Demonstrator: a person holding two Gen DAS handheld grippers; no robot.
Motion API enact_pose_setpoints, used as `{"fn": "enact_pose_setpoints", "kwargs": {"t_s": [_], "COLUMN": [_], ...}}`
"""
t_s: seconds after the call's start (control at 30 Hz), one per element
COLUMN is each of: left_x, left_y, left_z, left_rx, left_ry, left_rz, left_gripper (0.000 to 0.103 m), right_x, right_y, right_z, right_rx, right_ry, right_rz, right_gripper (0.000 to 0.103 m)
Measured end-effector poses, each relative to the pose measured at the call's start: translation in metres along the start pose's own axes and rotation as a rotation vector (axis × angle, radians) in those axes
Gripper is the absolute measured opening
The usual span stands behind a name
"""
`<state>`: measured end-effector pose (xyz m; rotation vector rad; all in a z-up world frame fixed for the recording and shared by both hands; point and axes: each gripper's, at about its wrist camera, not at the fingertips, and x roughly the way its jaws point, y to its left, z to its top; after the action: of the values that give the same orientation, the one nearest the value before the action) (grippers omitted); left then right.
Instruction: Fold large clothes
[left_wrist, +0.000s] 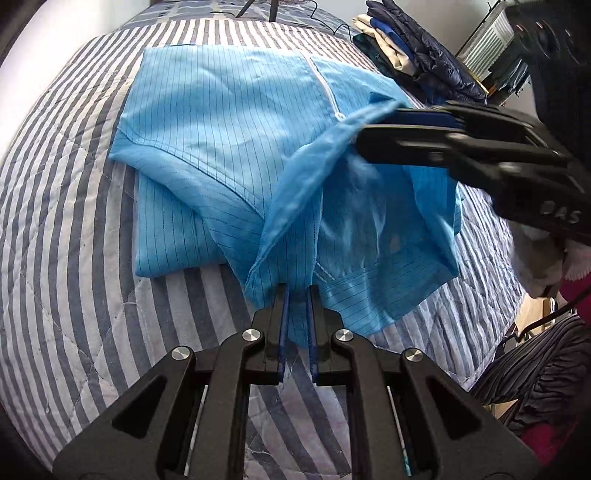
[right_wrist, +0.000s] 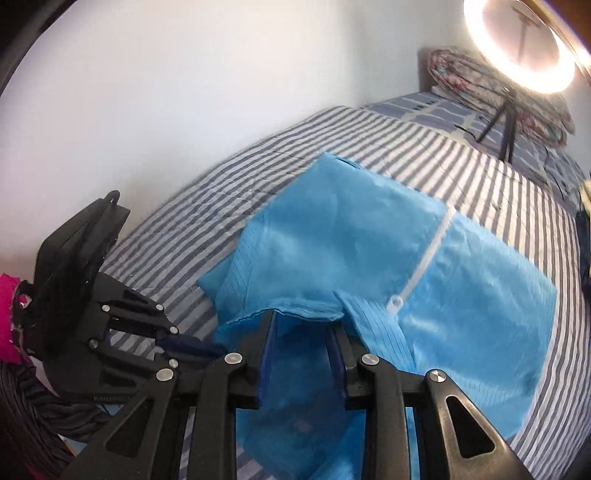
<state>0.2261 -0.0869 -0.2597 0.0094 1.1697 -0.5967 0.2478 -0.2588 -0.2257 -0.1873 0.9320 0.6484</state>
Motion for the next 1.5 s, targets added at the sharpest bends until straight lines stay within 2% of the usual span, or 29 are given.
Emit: {"fn": "enact_pose_setpoints", "kwargs": {"t_s": [0.1, 0.23, 0.33, 0.43, 0.6, 0.7, 0.8, 0.9, 1.0, 1.03, 1.1, 1.13, 1.17, 1.2, 1.23, 1.33, 1.37, 1.43, 1.47, 1.5], "left_x": [-0.003, 0.003, 0.004, -0.009, -0.04, -0.035, -0.019, -0.01, -0.003, -0.002, 0.0, 0.001, 0.002, 0.004, 0.007, 0.016, 0.02, 0.024, 0.024, 0.024], "left_y": [0.003, 0.008, 0.006, 0.006, 0.005, 0.0, -0.001, -0.002, -0.012, -0.016, -0.023, -0.025, -0.026, -0.026, -0.029, -0.039, -0.041, -0.043, -0.042, -0.042], "left_z": [0.001, -0.005, -0.007, -0.003, 0.018, 0.029, 0.039, 0.036, 0.033, 0.034, 0.036, 0.037, 0.038, 0.039, 0.039, 0.038, 0.039, 0.038, 0.037, 0.037], "left_rx": [-0.009, -0.014, -0.003, -0.004, -0.031, 0.0, 0.012, 0.007, 0.045, 0.059, 0.086, 0.095, 0.097, 0.099, 0.112, 0.18, 0.198, 0.216, 0.215, 0.22], "left_ry": [-0.005, 0.021, 0.029, -0.003, -0.122, -0.13, -0.109, -0.091, -0.089, -0.092, -0.104, -0.112, -0.12, -0.124, -0.125, -0.123, -0.118, -0.126, -0.127, -0.13], "left_rz": [-0.011, -0.019, -0.019, -0.033, -0.069, -0.055, -0.011, -0.005, 0.03, 0.046, 0.083, 0.104, 0.125, 0.133, 0.154, 0.217, 0.236, 0.259, 0.259, 0.258], "left_gripper": [0.007, 0.007, 0.007, 0.007, 0.007, 0.007, 0.007, 0.007, 0.007, 0.008, 0.017, 0.021, 0.026, 0.027, 0.027, 0.027, 0.027, 0.02, 0.013, 0.012], "right_x": [0.016, 0.027, 0.046, 0.045, -0.004, -0.02, -0.02, -0.006, 0.012, 0.018, 0.032, 0.038, 0.045, 0.051, 0.054, 0.059, 0.059, 0.056, 0.054, 0.051], "right_y": [-0.002, -0.018, -0.032, -0.045, -0.068, -0.071, -0.063, -0.059, -0.069, -0.072, -0.082, -0.084, -0.086, -0.089, -0.089, -0.093, -0.093, -0.097, -0.099, -0.101], "right_z": [0.012, 0.028, 0.035, 0.031, 0.015, 0.01, 0.015, 0.021, 0.03, 0.033, 0.037, 0.037, 0.038, 0.038, 0.037, 0.038, 0.038, 0.037, 0.037, 0.037], "right_rx": [-0.005, 0.076, 0.128, 0.168, 0.298, 0.316, 0.233, 0.142, 0.123, 0.128, 0.159, 0.171, 0.181, 0.189, 0.197, 0.209, 0.213, 0.219, 0.22, 0.217], "right_ry": [0.028, 0.037, 0.1, 0.126, 0.016, -0.011, 0.01, 0.072, 0.116, 0.122, 0.136, 0.14, 0.149, 0.16, 0.168, 0.157, 0.151, 0.146, 0.141, 0.133], "right_rz": [-0.013, -0.004, -0.083, -0.094, 0.017, 0.089, 0.116, 0.147, 0.17, 0.185, 0.256, 0.278, 0.307, 0.335, 0.358, 0.356, 0.356, 0.354, 0.357, 0.372], "right_gripper": [0.027, 0.027, 0.027, 0.027, 0.029, 0.03, 0.031, 0.034, 0.046, 0.053, 0.056, 0.054, 0.046, 0.037, 0.022, 0.003, 0.002, 0.0, 0.0, 0.0]}}
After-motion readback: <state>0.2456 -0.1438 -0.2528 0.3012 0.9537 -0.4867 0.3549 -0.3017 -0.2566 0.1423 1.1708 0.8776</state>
